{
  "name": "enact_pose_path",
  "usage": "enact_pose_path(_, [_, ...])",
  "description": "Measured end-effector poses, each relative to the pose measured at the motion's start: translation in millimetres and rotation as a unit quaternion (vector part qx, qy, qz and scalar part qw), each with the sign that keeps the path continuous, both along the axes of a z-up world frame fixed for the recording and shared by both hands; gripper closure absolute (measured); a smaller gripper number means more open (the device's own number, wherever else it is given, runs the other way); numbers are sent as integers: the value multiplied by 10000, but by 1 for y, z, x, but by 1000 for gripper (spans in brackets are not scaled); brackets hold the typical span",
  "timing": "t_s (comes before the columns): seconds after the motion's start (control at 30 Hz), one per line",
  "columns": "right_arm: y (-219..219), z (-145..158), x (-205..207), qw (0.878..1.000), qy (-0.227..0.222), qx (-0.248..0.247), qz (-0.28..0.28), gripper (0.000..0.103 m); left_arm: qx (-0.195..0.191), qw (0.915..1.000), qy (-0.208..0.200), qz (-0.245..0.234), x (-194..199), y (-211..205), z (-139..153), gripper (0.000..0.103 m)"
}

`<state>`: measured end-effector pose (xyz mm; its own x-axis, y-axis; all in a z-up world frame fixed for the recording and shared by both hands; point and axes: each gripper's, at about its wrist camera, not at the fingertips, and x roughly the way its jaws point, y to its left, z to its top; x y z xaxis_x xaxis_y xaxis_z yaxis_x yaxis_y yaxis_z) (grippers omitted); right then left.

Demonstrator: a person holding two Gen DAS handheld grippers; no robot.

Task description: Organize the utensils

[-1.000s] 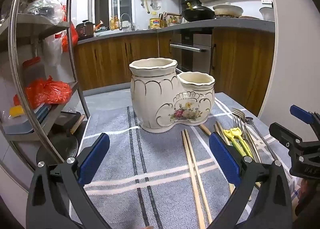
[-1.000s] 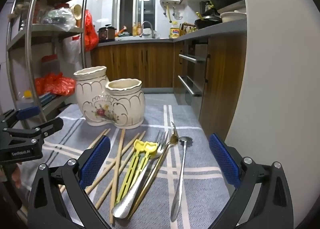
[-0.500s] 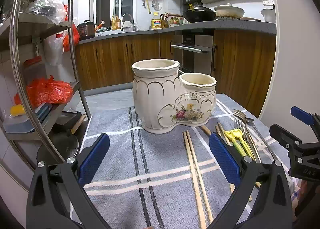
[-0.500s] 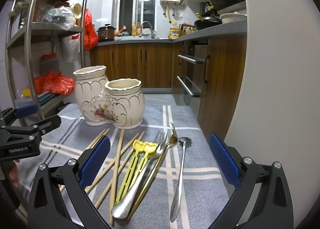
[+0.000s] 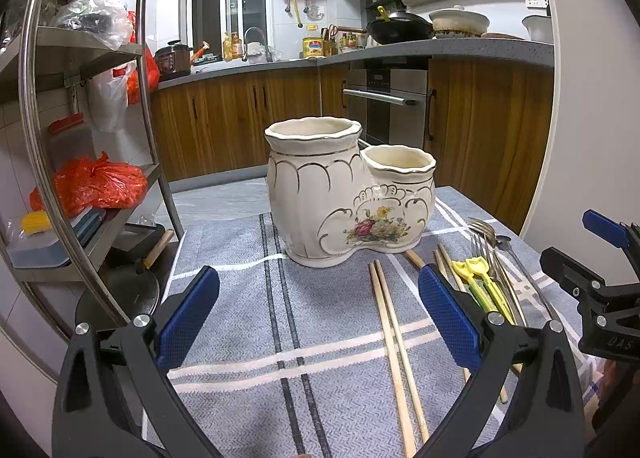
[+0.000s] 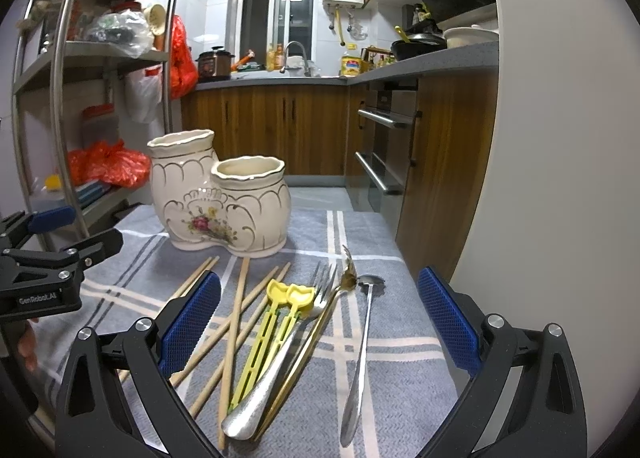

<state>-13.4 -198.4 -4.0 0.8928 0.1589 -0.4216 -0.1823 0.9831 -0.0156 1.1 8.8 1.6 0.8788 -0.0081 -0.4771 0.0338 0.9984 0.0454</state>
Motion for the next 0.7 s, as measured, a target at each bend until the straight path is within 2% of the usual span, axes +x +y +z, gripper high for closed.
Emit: enact_pose_path(0.7, [2,-3,2,10000,12,-36,-3,5,-6,10000,26,16,3,3,-1,5])
